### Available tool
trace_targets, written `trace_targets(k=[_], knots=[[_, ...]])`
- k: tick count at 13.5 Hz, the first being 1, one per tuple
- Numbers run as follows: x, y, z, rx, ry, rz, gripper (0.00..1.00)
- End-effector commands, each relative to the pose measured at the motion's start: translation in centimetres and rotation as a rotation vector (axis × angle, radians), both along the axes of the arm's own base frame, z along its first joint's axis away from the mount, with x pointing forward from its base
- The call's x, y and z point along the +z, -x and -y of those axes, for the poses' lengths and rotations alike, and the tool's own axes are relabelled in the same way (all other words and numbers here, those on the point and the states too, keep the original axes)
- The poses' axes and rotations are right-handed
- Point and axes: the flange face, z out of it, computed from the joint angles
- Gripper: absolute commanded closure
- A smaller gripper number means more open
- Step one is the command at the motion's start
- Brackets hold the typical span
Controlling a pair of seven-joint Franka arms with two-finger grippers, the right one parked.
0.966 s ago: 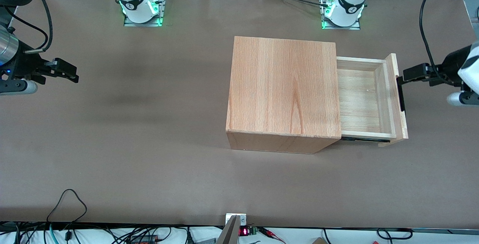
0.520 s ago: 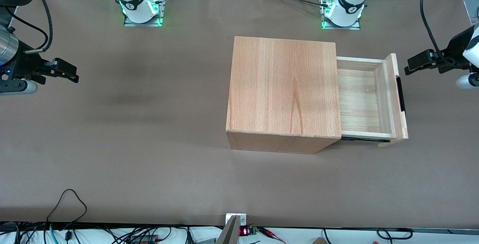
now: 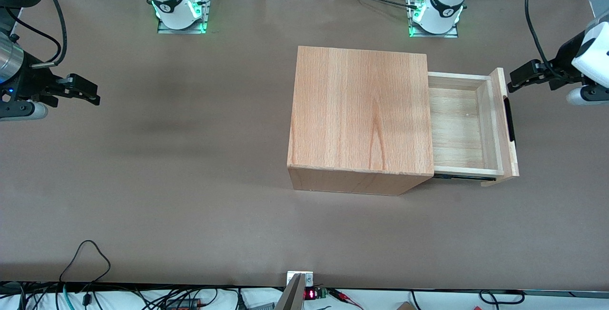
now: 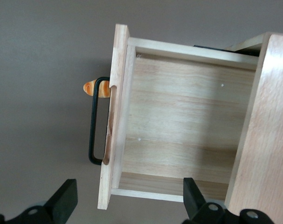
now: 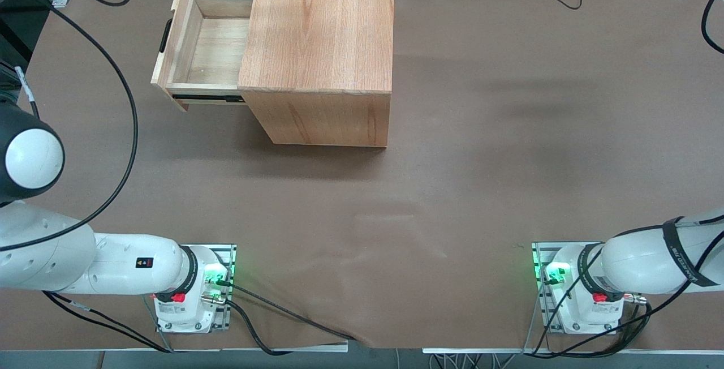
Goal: Open top drawer with left arm
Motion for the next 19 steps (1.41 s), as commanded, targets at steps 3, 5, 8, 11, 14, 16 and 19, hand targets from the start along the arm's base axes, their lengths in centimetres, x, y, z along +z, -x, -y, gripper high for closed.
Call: trace_targets(k=[3,5,8,11,14,16,19], knots=[[0.3,2.0,-2.3,-0.062,-0.019,0.02,0.0],[0.5,2.0,-2.3,-0.064,-0.017,-0.007,0.0],[0.6,2.1,-1.7,-0.078,-0.022,-0.014,0.0],[0.6,2.1,-1.7,-0.076,-0.022,-0.015,0.0],[0.5,1.9,-2.0,-0.073,-0.023,-0.015,0.0],[1.1,1.9,-1.9,-0.075,-0.023,-0.006,0.0],[1.2,1.9,-2.3,-0.076,-0.021,-0.006,0.0]])
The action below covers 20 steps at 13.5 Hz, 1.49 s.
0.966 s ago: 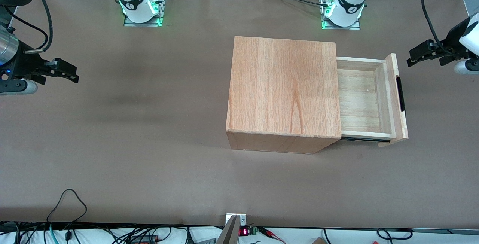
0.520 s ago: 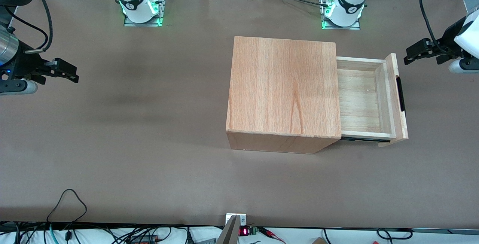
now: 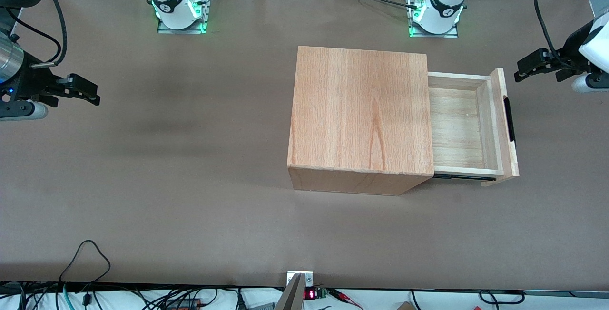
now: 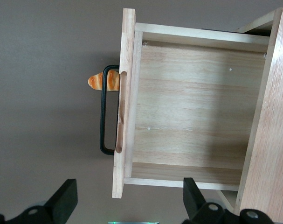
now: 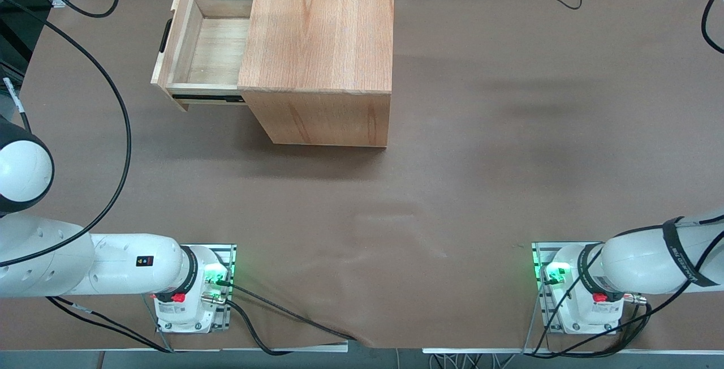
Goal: Open top drawer with left arm
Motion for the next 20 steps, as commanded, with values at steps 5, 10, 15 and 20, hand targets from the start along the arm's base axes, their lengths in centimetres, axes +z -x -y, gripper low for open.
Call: trace_targets(k=[5,10,15,20], knots=[[-0.2,-0.2,-0.8,-0.024,-0.025,-0.009,0.0],[0.2,0.3,-0.8,-0.005,-0.026,-0.023,0.0],[0.9,0.1,-0.4,-0.027,-0.018,0.014,0.0],[1.0,0.1,-0.8,-0.023,-0.026,0.019,0.0]])
